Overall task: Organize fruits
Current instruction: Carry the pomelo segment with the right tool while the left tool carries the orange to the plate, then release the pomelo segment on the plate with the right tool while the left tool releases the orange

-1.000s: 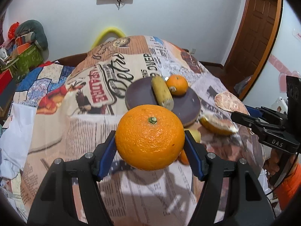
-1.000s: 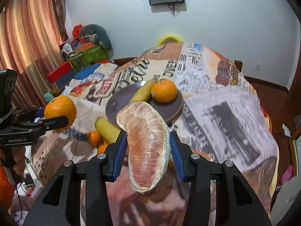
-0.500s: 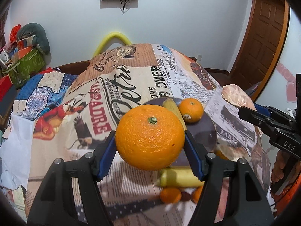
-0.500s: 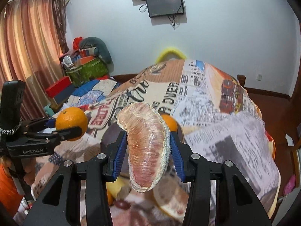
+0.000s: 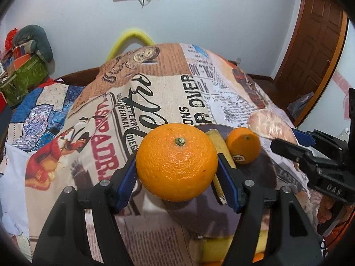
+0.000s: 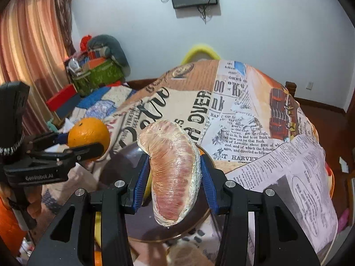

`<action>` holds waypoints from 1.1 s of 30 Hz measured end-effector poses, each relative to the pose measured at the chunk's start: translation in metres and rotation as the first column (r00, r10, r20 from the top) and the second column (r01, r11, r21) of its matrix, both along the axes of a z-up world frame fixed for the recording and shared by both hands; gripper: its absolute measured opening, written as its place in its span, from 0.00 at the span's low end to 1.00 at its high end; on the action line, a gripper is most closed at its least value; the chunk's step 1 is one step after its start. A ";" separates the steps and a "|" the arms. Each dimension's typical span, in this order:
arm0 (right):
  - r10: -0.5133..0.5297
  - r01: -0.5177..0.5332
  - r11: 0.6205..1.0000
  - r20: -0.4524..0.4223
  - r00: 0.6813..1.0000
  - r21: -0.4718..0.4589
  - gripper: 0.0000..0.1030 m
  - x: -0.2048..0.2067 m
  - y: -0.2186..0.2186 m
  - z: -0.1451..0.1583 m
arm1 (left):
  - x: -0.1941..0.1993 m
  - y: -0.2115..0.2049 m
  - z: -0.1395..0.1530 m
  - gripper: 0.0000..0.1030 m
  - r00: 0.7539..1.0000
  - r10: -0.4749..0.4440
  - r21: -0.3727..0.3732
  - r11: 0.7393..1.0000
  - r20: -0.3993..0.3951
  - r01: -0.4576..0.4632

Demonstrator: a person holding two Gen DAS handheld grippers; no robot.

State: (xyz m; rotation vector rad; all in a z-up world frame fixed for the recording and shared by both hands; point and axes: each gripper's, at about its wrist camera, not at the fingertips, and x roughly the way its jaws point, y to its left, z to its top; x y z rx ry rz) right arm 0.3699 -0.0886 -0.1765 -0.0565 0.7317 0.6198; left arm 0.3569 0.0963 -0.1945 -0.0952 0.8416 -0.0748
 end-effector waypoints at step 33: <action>0.066 -0.070 0.996 -0.068 0.996 -0.063 0.43 0.016 0.017 -0.017 | 0.048 -0.019 -0.037 0.67 0.988 -0.055 0.012 0.998 -0.145 0.057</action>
